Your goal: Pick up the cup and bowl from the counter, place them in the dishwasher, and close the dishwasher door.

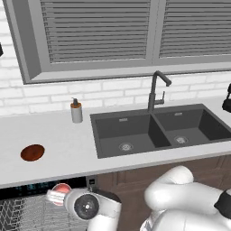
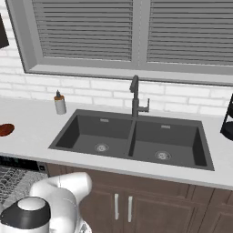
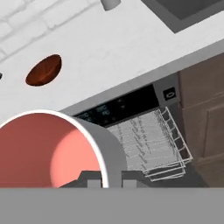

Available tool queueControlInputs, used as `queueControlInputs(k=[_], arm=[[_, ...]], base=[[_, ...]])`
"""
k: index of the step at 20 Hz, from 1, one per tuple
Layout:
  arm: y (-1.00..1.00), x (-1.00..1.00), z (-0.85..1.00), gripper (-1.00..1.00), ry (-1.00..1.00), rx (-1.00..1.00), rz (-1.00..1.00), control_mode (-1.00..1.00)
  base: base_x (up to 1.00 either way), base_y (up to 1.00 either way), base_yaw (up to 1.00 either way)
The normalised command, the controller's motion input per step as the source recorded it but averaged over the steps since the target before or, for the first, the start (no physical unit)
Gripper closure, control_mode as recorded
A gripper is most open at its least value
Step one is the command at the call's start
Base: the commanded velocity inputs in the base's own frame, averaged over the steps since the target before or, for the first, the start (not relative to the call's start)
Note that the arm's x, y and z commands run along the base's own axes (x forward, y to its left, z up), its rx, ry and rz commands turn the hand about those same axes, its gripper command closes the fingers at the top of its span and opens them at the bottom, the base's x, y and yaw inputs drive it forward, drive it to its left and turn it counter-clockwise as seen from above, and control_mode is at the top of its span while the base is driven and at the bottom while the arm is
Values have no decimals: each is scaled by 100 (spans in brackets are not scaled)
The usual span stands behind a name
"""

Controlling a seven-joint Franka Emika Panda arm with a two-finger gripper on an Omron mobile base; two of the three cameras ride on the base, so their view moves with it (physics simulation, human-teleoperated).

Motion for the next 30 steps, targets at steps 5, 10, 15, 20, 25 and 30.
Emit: queueControlInputs(k=[5, 10, 15, 20, 25, 30], arm=[[14, -9, 53, 100, 43, -3, 9, -100], [6, -1, 5, 100, 42, -10, 8, -100], [17, 0, -53, 100, -2, -7, 2, -100], [31, 0, -51, 100, -3, -7, 0, -100], [48, 2, -48, 100, 1, -10, 0, -100], [53, 21, -29, 100, 3, -11, 0, -100]], base=[[0, 0, 0], [0, 0, 0], [0, 0, 0], [0, 0, 0], [0, 0, 0], [0, 0, 0]])
